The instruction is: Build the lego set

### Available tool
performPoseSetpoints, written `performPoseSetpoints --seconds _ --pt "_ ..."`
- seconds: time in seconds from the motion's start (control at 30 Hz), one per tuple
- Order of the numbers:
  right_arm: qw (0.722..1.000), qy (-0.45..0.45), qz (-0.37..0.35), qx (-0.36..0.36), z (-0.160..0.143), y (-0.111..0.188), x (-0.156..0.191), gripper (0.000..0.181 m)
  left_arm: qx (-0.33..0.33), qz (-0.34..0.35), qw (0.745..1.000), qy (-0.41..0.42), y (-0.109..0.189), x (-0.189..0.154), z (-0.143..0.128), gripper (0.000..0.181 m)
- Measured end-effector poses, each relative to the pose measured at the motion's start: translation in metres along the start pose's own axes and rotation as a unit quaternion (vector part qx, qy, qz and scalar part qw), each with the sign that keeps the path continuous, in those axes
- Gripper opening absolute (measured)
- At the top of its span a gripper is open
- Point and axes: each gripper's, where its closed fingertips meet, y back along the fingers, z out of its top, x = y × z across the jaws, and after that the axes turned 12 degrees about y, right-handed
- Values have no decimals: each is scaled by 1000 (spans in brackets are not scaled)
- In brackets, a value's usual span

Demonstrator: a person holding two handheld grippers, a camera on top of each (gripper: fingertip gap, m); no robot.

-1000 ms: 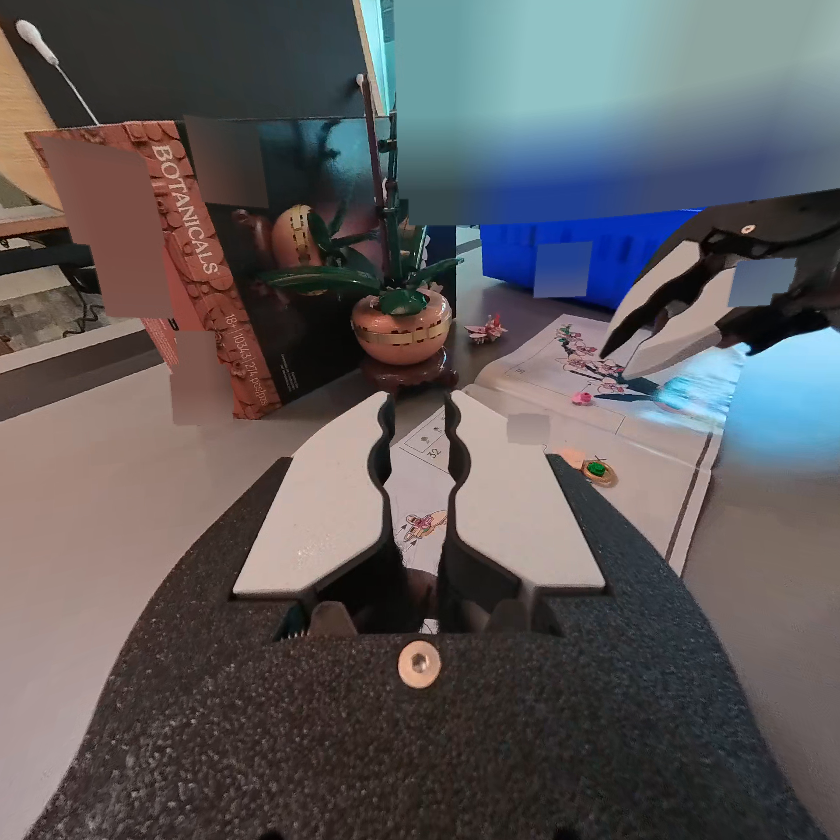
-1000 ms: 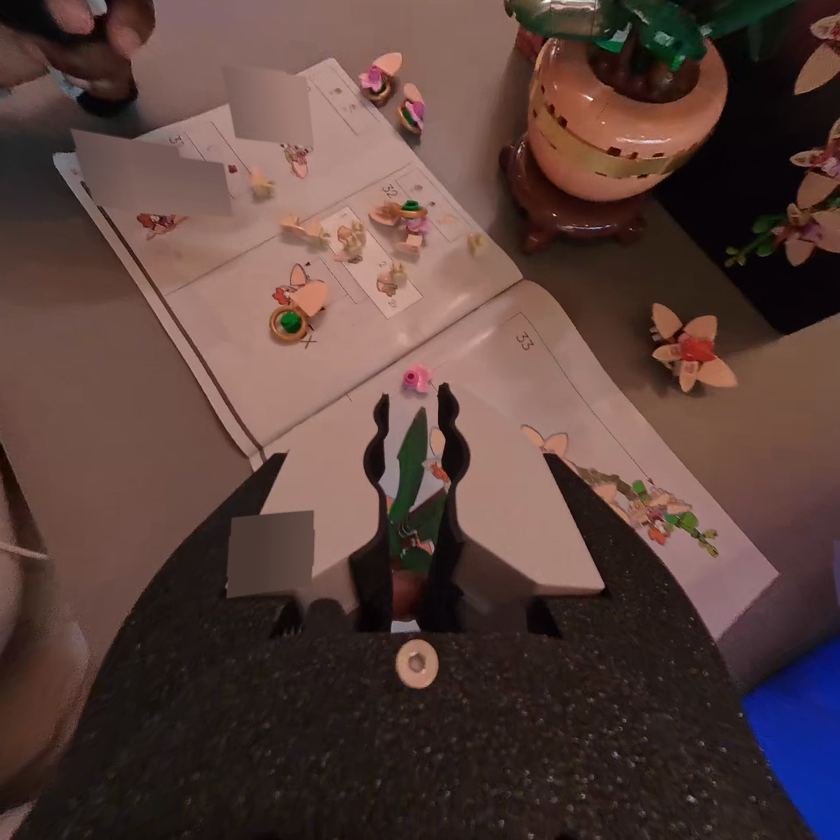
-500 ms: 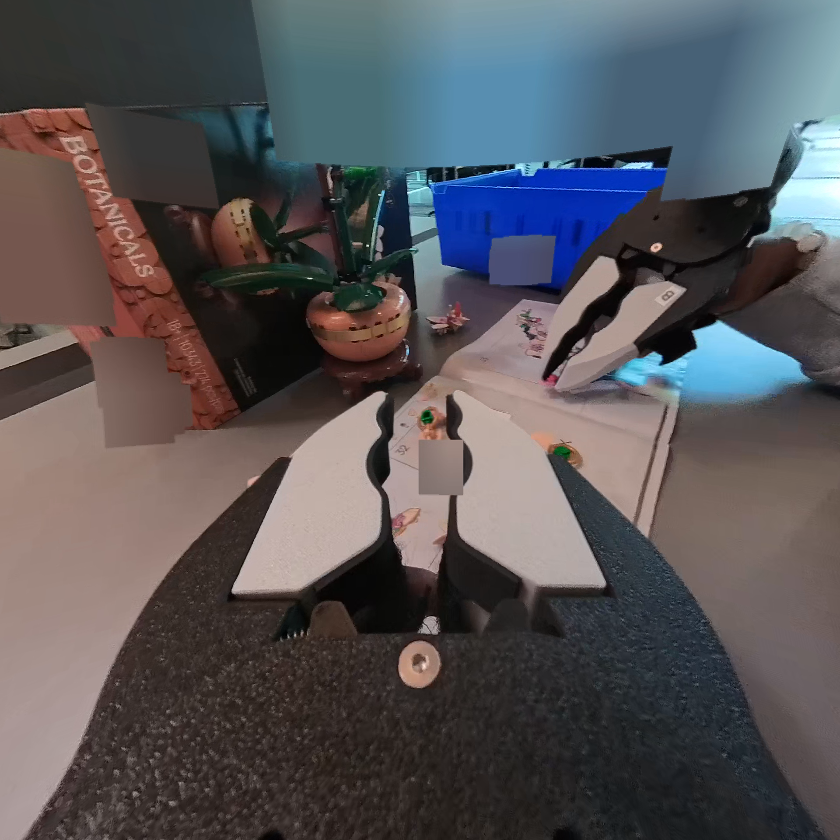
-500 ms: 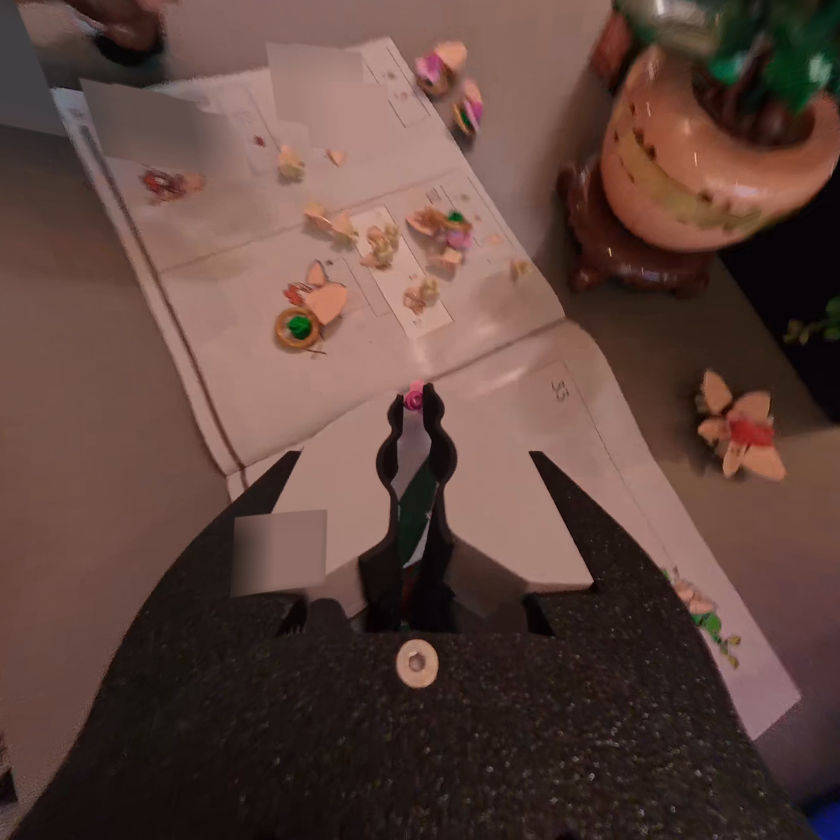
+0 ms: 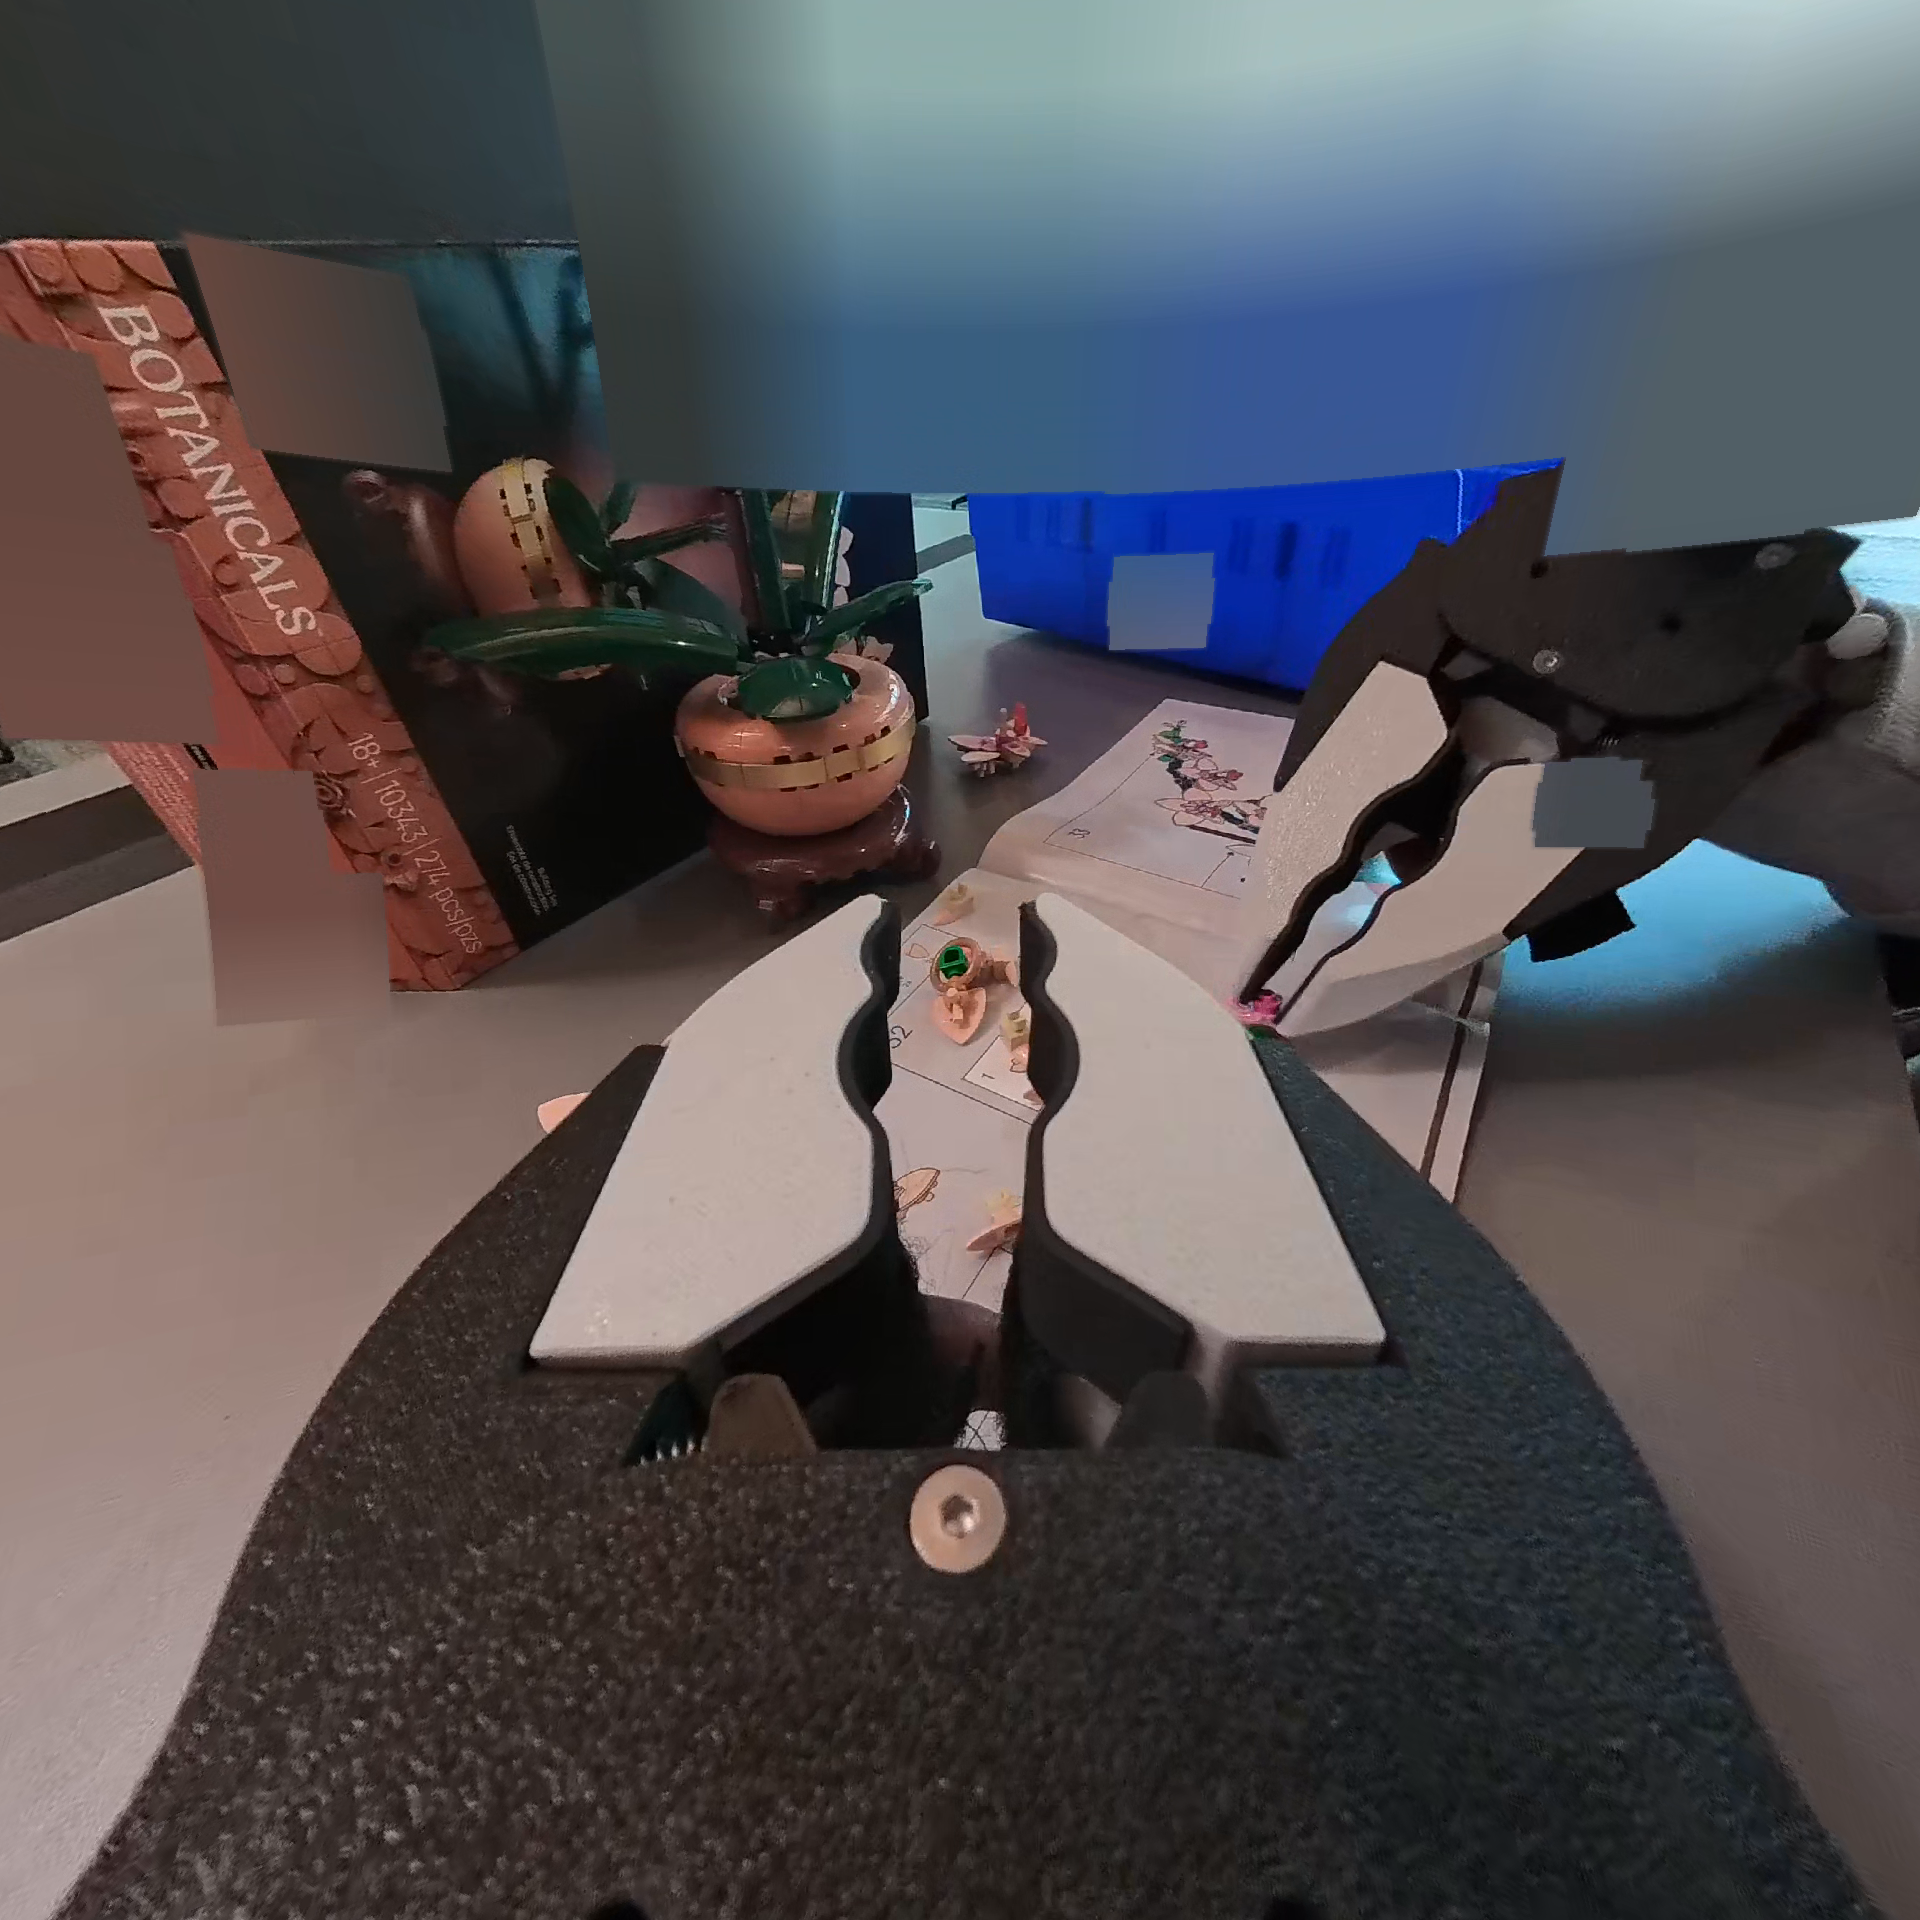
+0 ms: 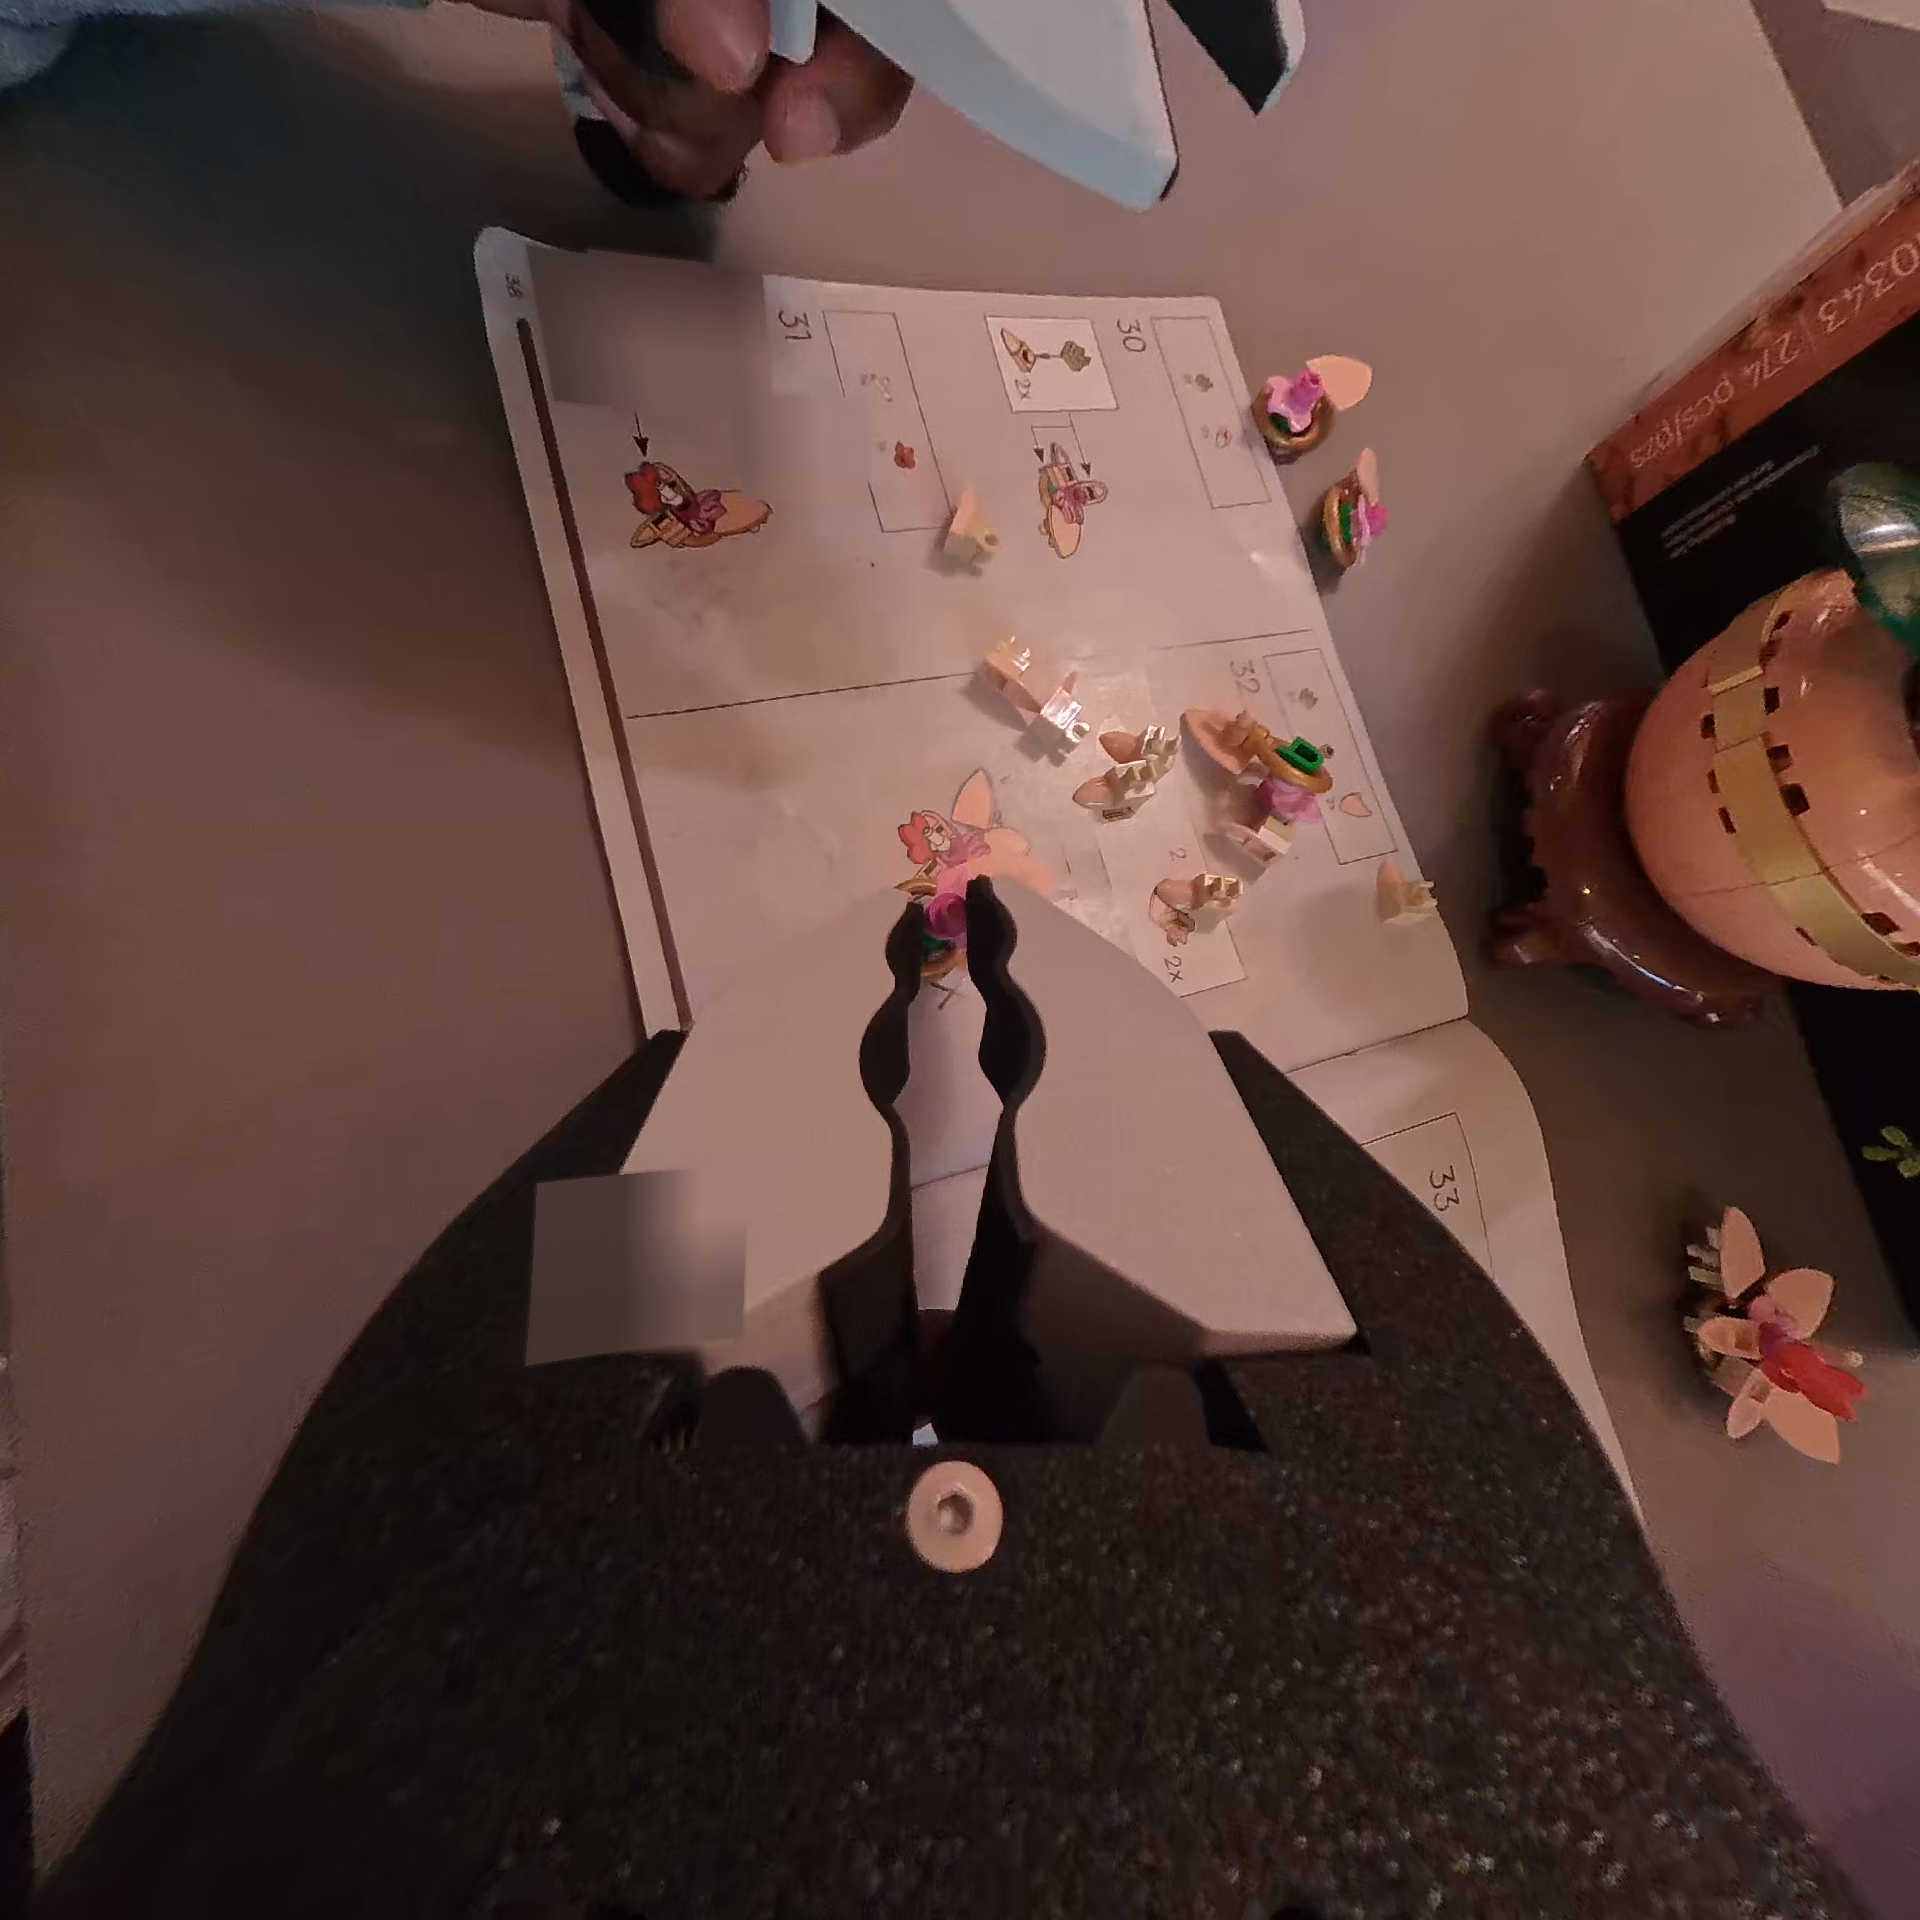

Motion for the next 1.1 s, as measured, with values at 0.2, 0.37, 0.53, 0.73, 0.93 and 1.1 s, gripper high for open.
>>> performPoseSetpoints --seconds 0.2,0.37,0.53,0.73,0.93,1.1 --pt "999 21 -10 31 -2 -4 2 8 0 2 1000 -1 0 0 0 21" --pt "998 32 -16 42 -3 -5 2 8 1 2 1000 -3 0 0 0 22" --pt "998 37 -20 38 -3 -5 2 8 1 3 1000 -4 0 0 -1 22" --pt "999 37 -21 34 -3 -5 2 9 2 3 1000 -5 -1 0 -1 22" --pt "999 27 -13 29 -3 -5 3 11 1 4 1000 -4 0 1 -1 21" --pt "999 24 -9 27 -3 -4 3 11 1 5 1000 -4 0 1 -1 21"
